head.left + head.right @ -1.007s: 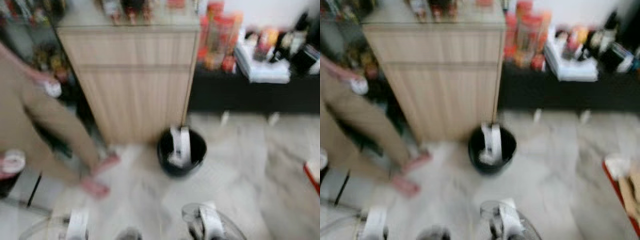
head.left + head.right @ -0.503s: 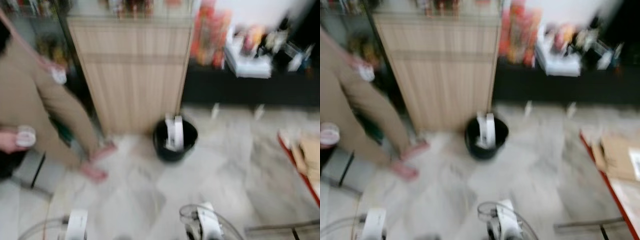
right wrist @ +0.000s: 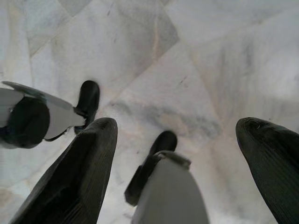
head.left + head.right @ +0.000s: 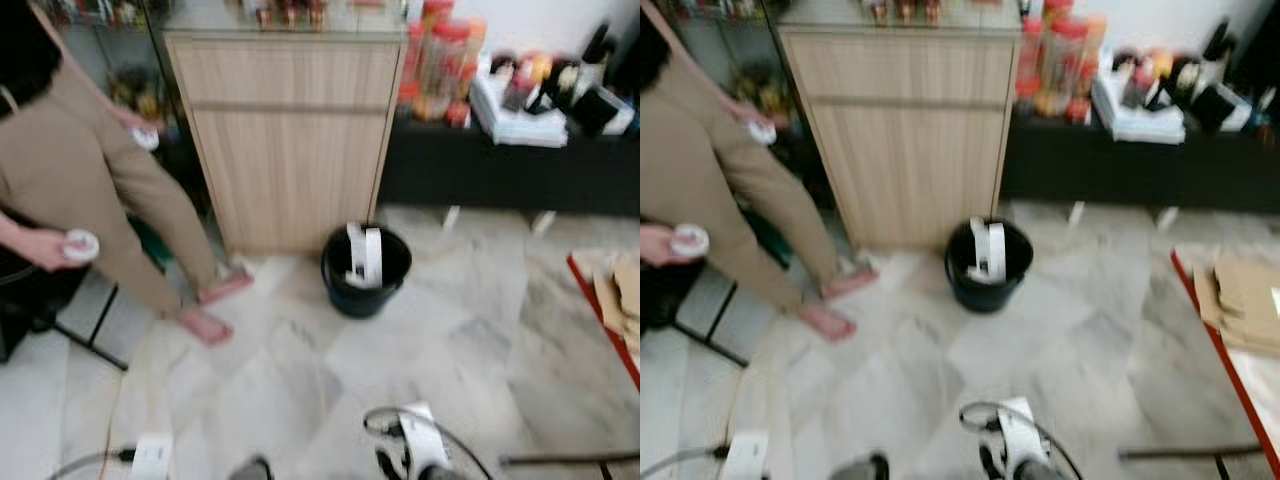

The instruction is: Picking trash to rubbish bin

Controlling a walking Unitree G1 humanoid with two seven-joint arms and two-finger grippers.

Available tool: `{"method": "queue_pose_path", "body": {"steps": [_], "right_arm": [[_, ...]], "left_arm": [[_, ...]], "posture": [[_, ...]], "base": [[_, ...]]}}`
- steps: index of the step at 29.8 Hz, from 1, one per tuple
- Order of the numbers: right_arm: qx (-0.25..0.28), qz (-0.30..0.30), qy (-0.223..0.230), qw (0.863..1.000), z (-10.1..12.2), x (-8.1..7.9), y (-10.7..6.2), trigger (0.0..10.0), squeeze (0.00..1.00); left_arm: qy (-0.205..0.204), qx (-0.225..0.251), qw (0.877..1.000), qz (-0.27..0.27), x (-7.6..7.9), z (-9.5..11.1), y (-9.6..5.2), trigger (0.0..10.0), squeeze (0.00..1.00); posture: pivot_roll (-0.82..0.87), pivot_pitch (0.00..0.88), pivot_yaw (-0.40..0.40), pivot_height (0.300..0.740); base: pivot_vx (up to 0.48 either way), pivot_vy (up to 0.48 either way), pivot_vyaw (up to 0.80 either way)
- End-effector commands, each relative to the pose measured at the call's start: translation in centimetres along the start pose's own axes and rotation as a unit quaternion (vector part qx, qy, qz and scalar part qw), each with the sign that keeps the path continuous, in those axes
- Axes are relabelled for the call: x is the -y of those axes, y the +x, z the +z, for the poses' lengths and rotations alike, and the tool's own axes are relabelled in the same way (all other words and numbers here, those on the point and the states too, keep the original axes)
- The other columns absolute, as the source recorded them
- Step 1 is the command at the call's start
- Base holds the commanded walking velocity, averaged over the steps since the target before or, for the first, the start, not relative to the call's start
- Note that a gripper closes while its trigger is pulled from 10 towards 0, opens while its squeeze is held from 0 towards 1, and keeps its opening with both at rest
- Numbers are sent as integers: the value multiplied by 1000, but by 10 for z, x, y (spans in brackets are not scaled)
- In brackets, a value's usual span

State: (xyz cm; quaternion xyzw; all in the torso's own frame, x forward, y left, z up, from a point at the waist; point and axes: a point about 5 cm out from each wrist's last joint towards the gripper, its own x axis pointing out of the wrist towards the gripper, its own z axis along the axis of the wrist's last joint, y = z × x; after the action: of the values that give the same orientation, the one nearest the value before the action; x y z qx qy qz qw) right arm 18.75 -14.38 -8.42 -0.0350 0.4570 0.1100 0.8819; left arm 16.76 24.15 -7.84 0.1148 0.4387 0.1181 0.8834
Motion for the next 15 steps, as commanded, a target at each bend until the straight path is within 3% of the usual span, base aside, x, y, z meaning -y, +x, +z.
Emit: {"method": "queue_pose_path", "body": {"steps": [1, 15], "right_arm": [[-7, 1, 3, 1000, -3, -1, 0, 10000, 0], [-9, 0, 1, 1000, -4, 0, 0, 10000, 0]], "left_arm": [[2, -2, 1000, 0, -1, 0, 0, 10000, 0], [4, -2, 1000, 0, -1, 0, 0, 10000, 0]], "posture": [[149, 157, -32, 740], [147, 159, -31, 740]], "base": [[0, 0, -669], [0, 0, -763]]}}
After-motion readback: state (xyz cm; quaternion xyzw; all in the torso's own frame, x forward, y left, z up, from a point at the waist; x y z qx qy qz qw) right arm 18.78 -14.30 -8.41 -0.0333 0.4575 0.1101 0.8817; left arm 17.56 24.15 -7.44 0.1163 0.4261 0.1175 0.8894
